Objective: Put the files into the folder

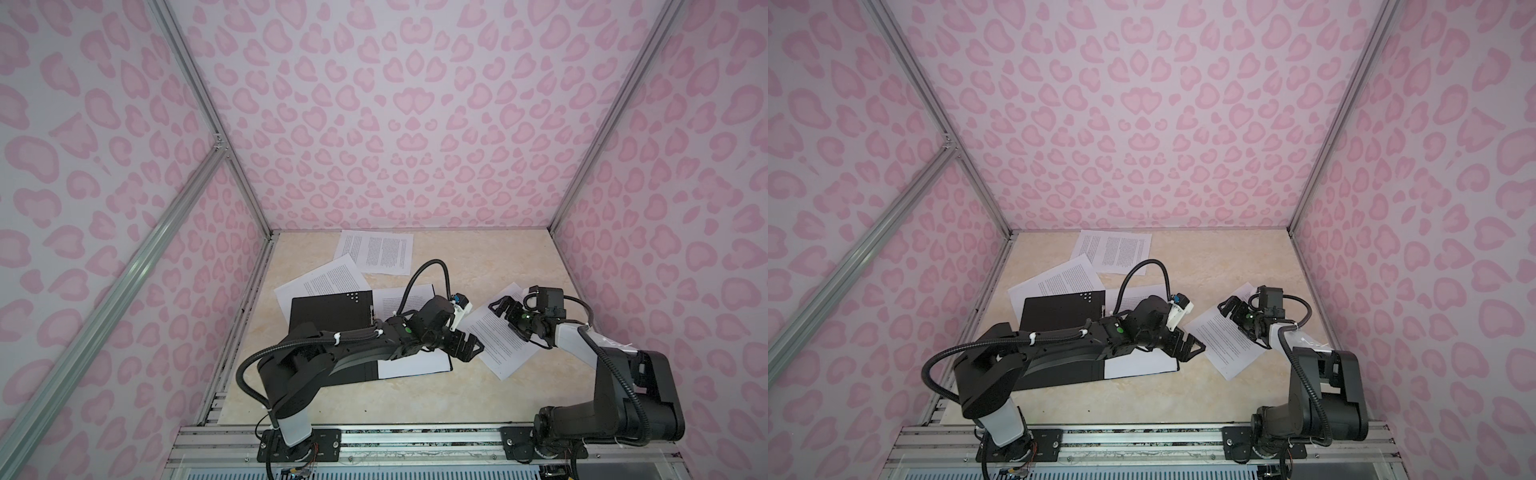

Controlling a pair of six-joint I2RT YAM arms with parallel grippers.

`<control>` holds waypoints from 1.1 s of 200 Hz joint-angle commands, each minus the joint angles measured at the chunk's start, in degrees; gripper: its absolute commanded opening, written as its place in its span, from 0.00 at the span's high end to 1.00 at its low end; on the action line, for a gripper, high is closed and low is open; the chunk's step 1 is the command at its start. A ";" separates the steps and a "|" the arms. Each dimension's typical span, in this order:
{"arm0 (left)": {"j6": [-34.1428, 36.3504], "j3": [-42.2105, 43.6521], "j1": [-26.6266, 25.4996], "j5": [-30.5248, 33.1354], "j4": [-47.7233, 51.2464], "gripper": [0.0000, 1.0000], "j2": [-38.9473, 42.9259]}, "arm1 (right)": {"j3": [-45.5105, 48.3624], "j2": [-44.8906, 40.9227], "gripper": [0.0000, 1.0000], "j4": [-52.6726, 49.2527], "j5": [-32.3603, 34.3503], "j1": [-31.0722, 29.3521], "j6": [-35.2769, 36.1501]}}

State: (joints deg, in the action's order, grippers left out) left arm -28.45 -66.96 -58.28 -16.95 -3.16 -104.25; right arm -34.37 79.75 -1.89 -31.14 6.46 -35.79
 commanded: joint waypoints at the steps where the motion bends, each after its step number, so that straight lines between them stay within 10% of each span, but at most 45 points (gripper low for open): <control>1: -0.66 -6.28 0.01 -1.16 2.51 0.04 -5.93 | -0.74 -3.19 0.02 -4.56 1.75 2.04 1.41; 104: 0.03 -27.34 1.02 -6.02 10.83 0.05 -27.22 | 5.02 -6.79 0.02 3.54 7.38 24.13 -5.71; 220: -4.59 -22.55 2.47 -10.03 11.60 0.07 -30.58 | 5.95 8.61 0.06 10.74 -4.16 21.04 -5.14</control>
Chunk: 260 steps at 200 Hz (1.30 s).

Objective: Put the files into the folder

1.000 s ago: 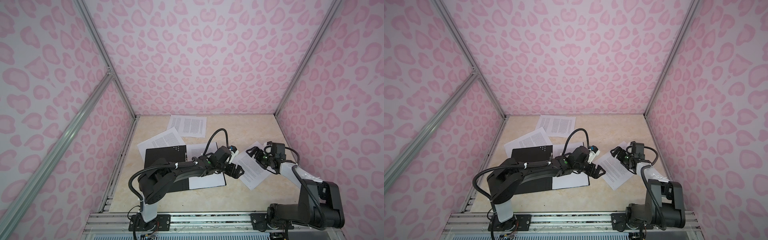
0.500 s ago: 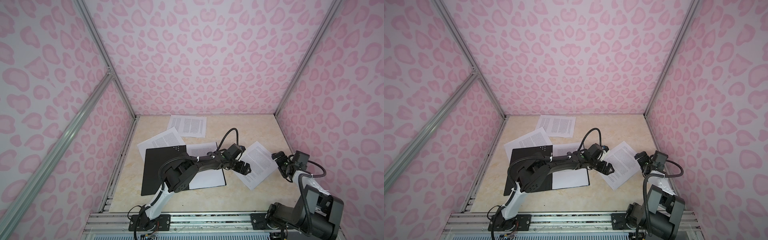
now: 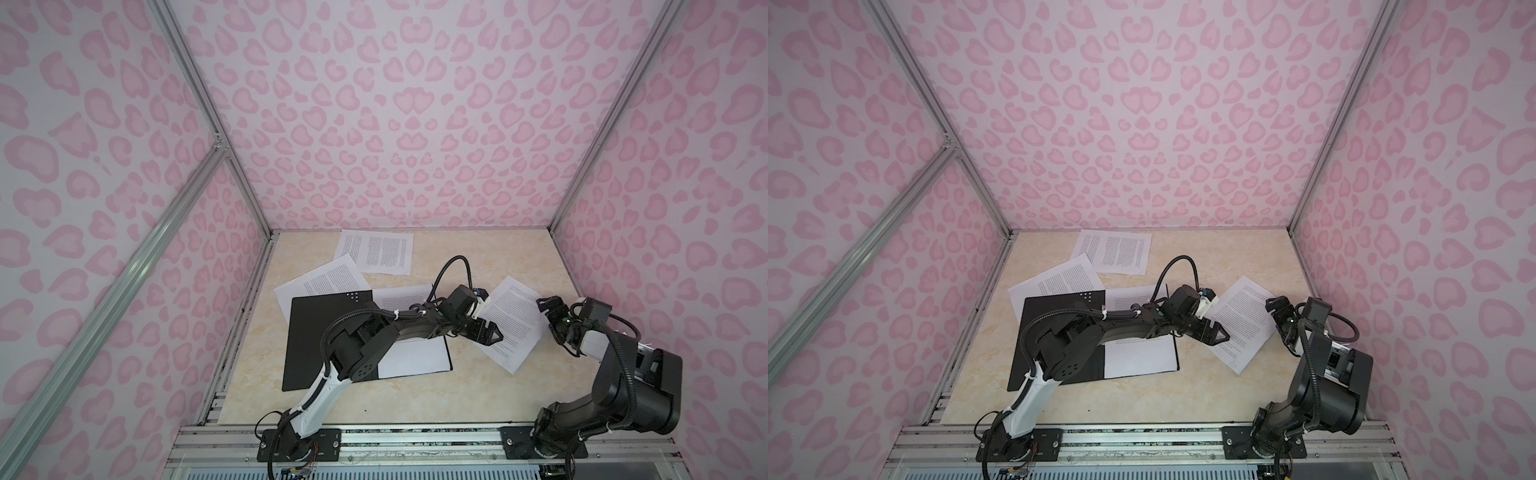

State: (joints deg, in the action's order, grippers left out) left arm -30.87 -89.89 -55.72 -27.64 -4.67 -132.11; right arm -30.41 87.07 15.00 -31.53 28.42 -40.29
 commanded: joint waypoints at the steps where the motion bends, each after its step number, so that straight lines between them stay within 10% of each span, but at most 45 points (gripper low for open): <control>1: -2.17 0.35 -0.09 0.61 13.10 0.07 -2.76 | 1.97 1.32 0.06 -6.14 -3.92 -0.96 -0.60; 183: -4.10 -1.69 0.97 2.56 15.74 0.10 -7.50 | 8.03 -20.05 0.04 -10.32 -11.71 -5.97 -1.10; 221: -4.20 -1.60 0.97 2.40 15.48 0.10 -7.54 | 10.03 -19.87 0.16 -10.30 -8.15 -6.19 -1.98; 260: -4.20 -1.43 1.14 2.19 15.39 0.10 -7.28 | 12.05 -22.37 0.48 -11.38 -4.34 -6.04 -4.56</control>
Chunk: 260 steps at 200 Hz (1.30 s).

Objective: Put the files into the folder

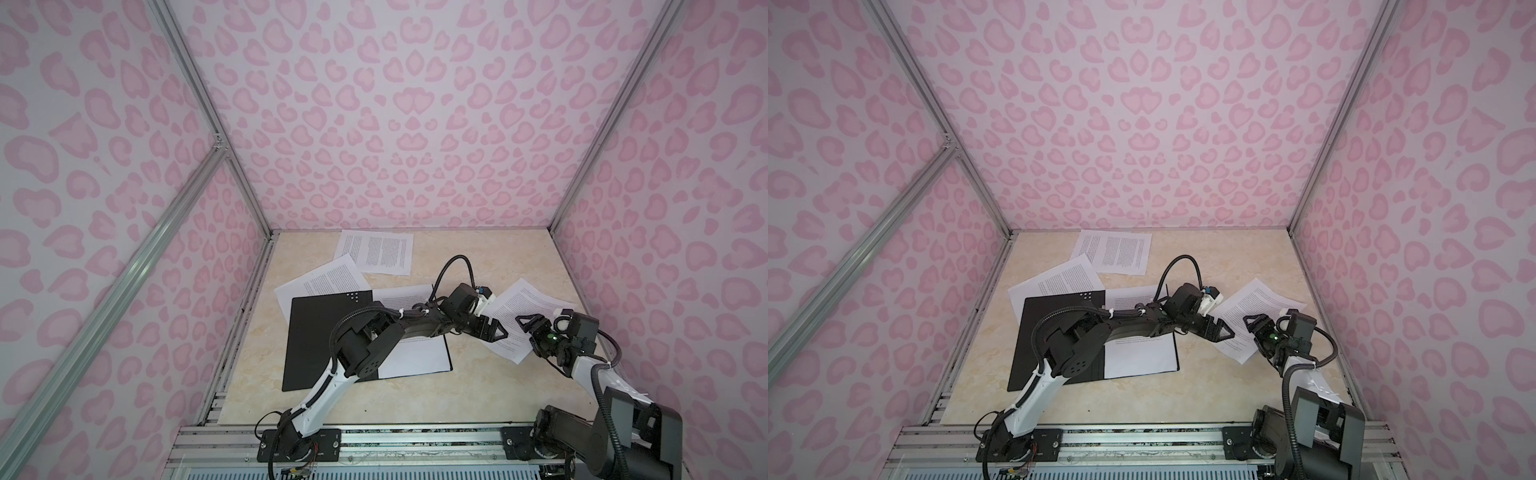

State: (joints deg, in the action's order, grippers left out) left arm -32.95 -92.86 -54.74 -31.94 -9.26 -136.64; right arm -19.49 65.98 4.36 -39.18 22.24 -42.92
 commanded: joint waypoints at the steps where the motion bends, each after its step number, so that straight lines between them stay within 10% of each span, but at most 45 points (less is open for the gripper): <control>1: -2.12 1.54 0.16 6.48 19.98 0.10 -2.76 | 1.16 -1.37 0.49 -0.79 3.45 0.16 -1.96; 61: -0.08 1.80 0.16 4.63 19.32 0.10 0.57 | 2.54 -6.20 1.00 -3.42 6.40 0.17 -1.80; 169: 7.54 -6.02 -0.01 9.97 13.48 0.09 19.51 | -0.40 -8.66 1.00 -8.09 4.19 -1.10 3.64; 260: 23.69 32.11 -0.30 26.36 -23.23 0.03 57.00 | -3.17 -8.18 1.00 -7.13 5.01 -7.03 3.40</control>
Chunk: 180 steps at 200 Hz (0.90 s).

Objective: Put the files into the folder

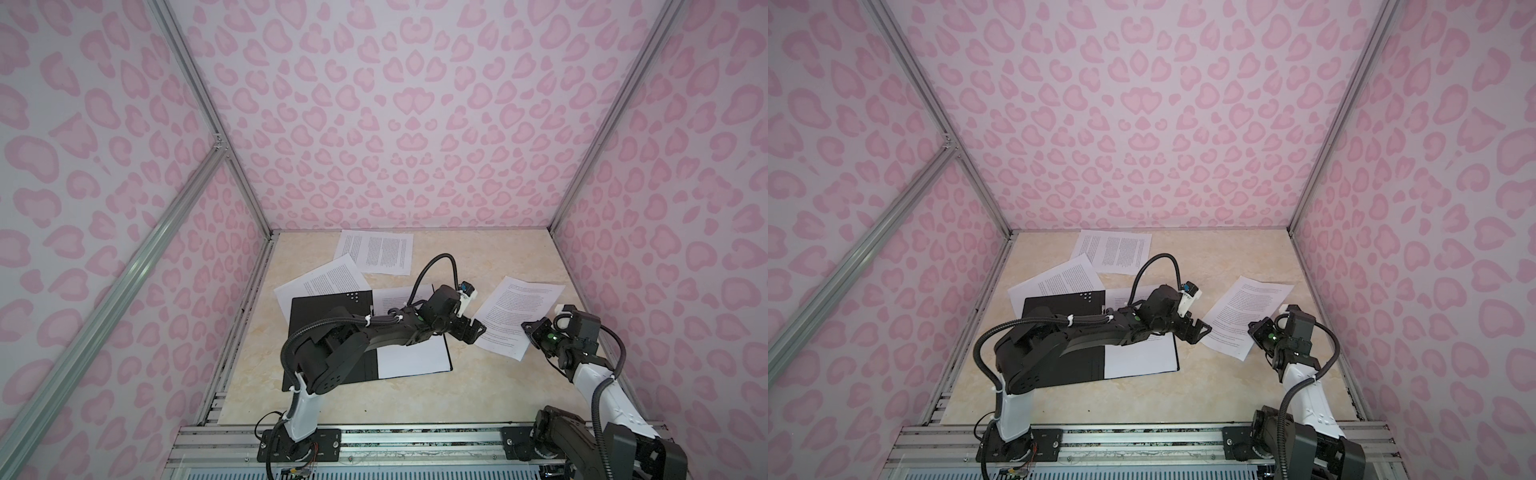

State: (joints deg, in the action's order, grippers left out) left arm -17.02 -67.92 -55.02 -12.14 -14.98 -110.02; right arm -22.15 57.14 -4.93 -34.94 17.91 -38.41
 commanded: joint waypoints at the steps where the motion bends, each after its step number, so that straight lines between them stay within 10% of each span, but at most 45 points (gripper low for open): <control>1: 7.90 7.53 -0.01 6.80 -17.78 0.03 30.74 | -0.51 0.71 1.00 2.27 0.89 -2.88 -1.16; 51: 9.55 23.82 0.01 19.64 -24.94 0.00 47.41 | -3.87 2.48 1.00 1.39 4.76 -9.67 -0.37; 102: -9.53 34.29 0.36 38.89 3.53 0.03 63.55 | -13.73 1.02 1.00 -9.22 12.51 -16.11 5.94; 149: -9.99 46.77 1.24 59.84 13.00 0.03 76.34 | -27.54 2.36 1.00 -17.58 26.32 -34.89 8.94; 180: -16.28 47.87 2.55 61.05 16.26 0.03 81.32 | -37.39 9.70 1.00 -17.70 28.96 -49.80 7.69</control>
State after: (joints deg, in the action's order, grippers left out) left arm -29.02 -20.80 -52.82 42.92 -0.51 -31.16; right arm -54.30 62.78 -20.73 -10.35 -24.14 -30.63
